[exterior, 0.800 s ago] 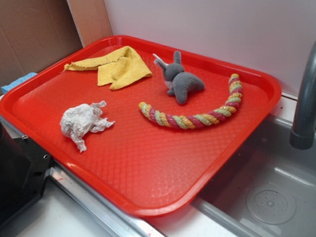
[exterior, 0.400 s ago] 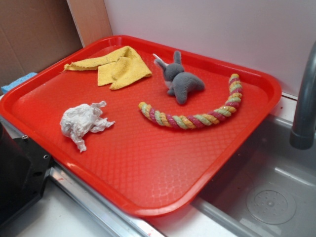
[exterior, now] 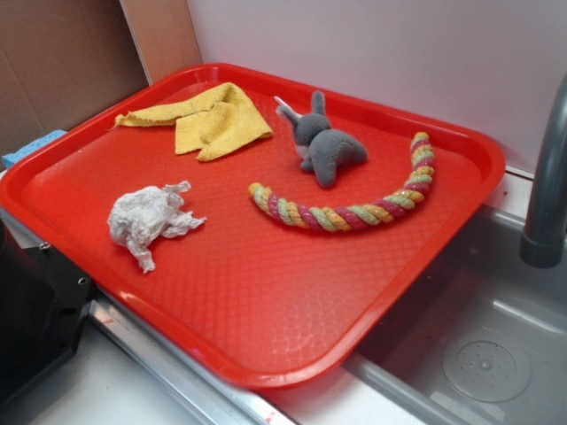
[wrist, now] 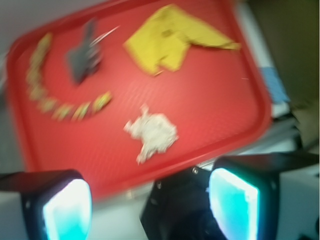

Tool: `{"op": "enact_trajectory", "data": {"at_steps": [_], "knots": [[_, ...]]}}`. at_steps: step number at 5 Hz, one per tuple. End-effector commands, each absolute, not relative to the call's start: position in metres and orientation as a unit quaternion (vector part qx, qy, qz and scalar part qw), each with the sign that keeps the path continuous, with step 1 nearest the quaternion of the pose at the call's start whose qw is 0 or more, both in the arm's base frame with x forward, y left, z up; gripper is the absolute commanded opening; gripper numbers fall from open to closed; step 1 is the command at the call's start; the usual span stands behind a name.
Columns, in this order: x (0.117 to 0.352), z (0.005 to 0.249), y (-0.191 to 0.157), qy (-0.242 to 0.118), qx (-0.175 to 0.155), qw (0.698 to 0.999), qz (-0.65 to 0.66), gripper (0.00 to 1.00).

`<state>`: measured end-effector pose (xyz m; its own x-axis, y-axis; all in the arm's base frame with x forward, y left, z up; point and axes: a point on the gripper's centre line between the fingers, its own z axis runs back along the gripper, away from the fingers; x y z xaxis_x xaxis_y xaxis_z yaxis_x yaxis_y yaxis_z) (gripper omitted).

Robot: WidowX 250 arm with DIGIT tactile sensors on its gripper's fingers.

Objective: Grab the gray animal.

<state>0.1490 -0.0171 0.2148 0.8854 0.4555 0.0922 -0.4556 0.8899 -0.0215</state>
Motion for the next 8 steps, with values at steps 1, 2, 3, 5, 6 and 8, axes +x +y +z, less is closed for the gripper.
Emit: {"op": "enact_trajectory", "data": {"at_steps": [1, 2, 3, 5, 6, 8], "knots": [[0.191, 0.192, -0.026, -0.11, 0.005, 0.883, 0.456, 1.0], [0.21, 0.179, -0.027, -0.132, 0.002, 0.836, 0.532, 1.0], [0.236, 0.158, -0.032, -0.162, 0.002, 0.804, 0.572, 1.0], [0.282, 0.109, -0.041, -0.18, -0.012, 0.787, 0.59, 1.0], [0.3, 0.08, -0.047, -0.163, -0.014, 0.803, 0.572, 1.0], [0.313, 0.045, -0.05, -0.147, 0.004, 0.816, 0.559, 1.0]]}}
